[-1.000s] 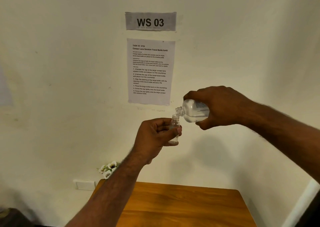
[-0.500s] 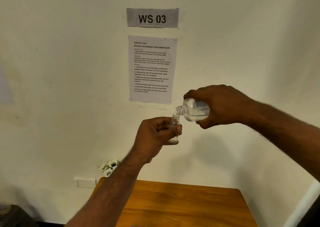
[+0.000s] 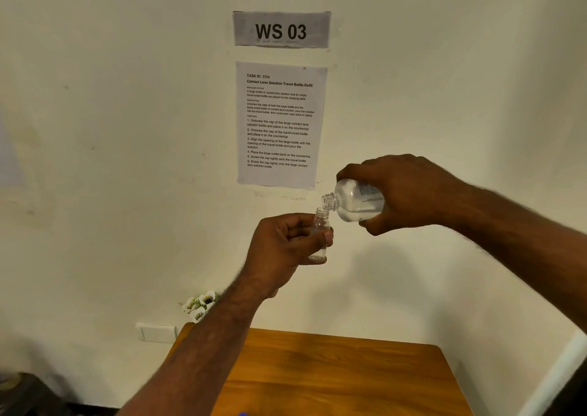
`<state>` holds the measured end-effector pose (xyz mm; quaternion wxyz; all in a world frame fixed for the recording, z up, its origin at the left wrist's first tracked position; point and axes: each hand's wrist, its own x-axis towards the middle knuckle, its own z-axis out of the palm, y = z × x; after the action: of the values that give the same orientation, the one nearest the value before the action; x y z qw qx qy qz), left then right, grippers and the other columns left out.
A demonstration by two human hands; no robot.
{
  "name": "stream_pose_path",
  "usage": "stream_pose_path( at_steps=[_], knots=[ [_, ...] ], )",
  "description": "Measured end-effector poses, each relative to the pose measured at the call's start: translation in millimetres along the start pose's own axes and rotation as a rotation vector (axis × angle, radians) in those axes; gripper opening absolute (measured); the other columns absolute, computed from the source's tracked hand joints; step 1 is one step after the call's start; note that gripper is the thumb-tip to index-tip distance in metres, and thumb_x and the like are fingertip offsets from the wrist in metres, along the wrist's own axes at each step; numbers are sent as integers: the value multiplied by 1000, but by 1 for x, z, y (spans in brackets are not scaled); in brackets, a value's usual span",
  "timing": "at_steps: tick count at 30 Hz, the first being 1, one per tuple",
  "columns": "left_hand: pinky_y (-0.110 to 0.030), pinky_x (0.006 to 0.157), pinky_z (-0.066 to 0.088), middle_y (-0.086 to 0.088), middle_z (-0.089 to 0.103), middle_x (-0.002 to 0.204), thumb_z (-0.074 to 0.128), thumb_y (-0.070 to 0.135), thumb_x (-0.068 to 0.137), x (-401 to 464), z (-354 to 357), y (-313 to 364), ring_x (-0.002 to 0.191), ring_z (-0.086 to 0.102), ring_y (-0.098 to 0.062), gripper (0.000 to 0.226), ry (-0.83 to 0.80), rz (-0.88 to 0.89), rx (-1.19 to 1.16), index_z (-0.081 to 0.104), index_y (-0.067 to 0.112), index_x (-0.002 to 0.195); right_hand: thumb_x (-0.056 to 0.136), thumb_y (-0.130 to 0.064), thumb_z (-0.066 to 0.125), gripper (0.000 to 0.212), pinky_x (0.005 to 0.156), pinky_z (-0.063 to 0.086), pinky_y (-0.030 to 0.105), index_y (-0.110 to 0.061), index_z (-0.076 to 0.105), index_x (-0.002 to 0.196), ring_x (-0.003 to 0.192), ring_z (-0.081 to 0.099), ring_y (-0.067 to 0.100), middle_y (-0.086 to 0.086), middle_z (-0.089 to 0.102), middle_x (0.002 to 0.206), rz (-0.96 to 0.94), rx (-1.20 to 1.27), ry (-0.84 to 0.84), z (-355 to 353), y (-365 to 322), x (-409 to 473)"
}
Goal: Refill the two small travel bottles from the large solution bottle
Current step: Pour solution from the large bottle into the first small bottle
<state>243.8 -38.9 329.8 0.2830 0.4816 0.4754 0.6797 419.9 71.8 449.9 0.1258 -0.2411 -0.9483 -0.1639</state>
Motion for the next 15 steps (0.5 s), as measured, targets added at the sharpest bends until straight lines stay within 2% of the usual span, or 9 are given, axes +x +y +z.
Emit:
stream_pose_path(
  at_steps=[15],
  knots=[
    [-44, 69, 65, -18, 78, 91, 79, 5, 82, -1, -1, 1, 88, 76, -33, 25, 11, 1, 0, 76, 3, 106, 64, -53, 74, 74, 75, 53, 34, -50, 39, 130, 91, 58, 14, -20, 61, 106, 4, -9, -4, -2, -2, 0]
  ],
)
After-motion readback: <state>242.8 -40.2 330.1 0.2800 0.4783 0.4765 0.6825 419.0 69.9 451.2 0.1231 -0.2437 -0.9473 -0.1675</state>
